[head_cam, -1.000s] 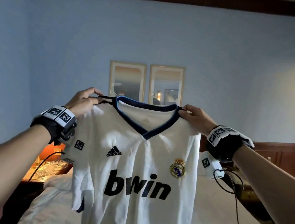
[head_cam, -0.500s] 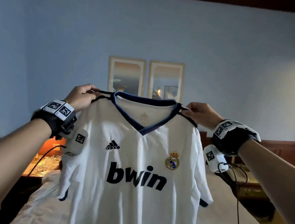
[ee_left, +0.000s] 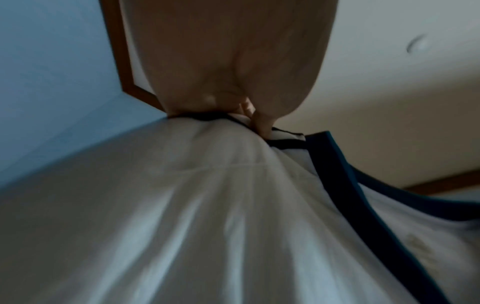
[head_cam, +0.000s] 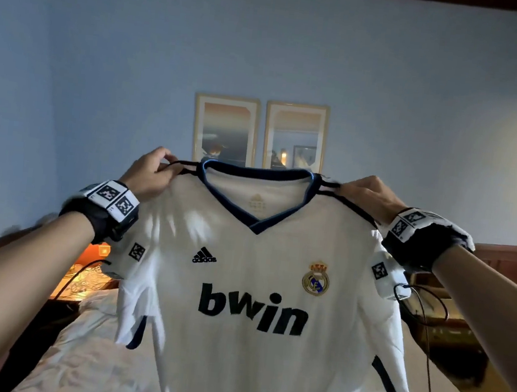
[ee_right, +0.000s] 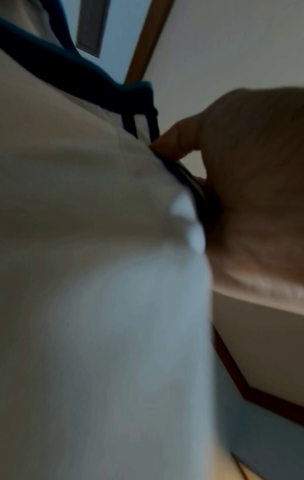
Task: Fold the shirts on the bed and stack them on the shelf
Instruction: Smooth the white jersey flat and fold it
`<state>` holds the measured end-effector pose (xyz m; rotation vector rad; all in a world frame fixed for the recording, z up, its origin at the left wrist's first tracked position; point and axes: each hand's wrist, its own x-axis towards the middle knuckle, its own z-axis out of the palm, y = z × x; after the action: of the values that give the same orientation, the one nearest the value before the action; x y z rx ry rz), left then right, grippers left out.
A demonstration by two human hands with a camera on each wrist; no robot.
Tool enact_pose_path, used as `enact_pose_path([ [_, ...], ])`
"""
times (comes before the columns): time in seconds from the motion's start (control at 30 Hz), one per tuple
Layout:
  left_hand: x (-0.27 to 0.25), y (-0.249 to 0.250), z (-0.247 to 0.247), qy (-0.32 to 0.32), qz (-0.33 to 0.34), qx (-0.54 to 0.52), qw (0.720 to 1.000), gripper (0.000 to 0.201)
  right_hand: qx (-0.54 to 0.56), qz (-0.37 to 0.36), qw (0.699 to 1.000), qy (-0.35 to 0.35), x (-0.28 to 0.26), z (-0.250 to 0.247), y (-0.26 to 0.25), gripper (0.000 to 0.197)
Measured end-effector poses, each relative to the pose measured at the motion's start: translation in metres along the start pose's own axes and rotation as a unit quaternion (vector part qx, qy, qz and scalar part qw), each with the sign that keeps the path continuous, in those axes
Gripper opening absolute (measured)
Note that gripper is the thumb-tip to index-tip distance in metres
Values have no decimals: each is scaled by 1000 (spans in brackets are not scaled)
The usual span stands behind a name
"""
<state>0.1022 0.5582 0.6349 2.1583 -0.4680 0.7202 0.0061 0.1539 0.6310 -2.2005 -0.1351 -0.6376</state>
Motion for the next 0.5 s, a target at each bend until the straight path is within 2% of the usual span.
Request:
enact_pose_path([
  [0.07, 0, -3, -2, 8, 11, -4, 1000, 20, 20, -3, 1000, -8, 4, -3, 9, 27],
  [0.13, -2, -5, -2, -33, 13, 28, 999, 29, 17, -11, 999, -33, 5, -4, 18, 21],
  [0.17, -2, -8, -1, -32, 5, 40, 999, 31, 13, -9, 999, -31, 5, -4, 22, 18],
  [0.27, -2, -12, 3, 29, 15, 29, 999, 19, 1, -8, 1000, -9, 3, -2, 27, 12],
  [0.37, -8, -14, 14, -7, 34, 62, 997, 18, -11, -15, 999, -26, 1, 4, 30, 12],
  [0.5, -13, -20, 15, 5, 25, 36, 999, 18, 23, -14, 1000, 1, 0, 6, 31, 18],
])
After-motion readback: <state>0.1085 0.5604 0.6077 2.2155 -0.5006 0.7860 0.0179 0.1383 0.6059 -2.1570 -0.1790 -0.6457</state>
